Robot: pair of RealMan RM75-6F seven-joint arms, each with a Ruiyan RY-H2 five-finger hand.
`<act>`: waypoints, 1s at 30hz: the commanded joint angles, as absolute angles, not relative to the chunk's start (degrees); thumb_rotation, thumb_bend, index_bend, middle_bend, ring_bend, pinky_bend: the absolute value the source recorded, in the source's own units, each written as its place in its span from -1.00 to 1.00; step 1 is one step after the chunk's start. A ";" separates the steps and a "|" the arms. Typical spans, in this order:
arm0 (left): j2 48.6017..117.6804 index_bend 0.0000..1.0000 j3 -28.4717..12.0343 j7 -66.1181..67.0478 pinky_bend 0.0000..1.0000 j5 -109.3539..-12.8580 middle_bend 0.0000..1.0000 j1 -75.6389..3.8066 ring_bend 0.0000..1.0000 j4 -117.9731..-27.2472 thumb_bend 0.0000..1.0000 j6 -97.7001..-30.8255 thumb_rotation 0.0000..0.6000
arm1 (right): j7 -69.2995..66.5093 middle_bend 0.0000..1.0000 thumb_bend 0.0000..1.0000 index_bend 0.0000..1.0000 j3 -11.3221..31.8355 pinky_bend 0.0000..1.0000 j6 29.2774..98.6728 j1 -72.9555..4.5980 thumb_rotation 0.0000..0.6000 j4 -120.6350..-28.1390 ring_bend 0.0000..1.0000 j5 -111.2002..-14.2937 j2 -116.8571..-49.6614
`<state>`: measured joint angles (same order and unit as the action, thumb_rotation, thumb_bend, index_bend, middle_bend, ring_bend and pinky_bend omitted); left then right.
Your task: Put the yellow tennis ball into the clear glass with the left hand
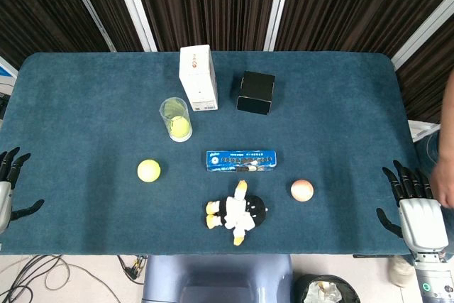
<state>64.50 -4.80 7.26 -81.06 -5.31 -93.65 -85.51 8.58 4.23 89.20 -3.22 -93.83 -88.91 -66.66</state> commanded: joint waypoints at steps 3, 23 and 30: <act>64.49 -0.70 -4.80 7.19 -0.85 -81.03 -0.94 -5.31 -0.94 -93.61 -0.92 -85.48 1.00 | 8.52 -0.93 -0.30 -0.74 4.24 -0.89 89.27 -3.19 1.00 -93.79 -0.78 -88.89 -66.67; 64.48 -0.71 -4.77 6.85 -0.85 -81.25 -0.94 -5.39 -0.94 -93.60 -0.92 -85.39 1.00 | 8.40 -0.93 -0.30 -0.74 4.29 -0.89 89.37 -3.15 1.00 -93.85 -0.79 -88.87 -66.60; 65.50 -0.71 -4.13 3.38 -0.85 -85.00 -0.92 -7.63 -0.94 -91.37 -0.92 -83.20 1.00 | 8.07 -0.93 -0.30 -0.73 4.53 -0.89 89.66 -2.98 1.00 -93.96 -0.78 -88.46 -66.43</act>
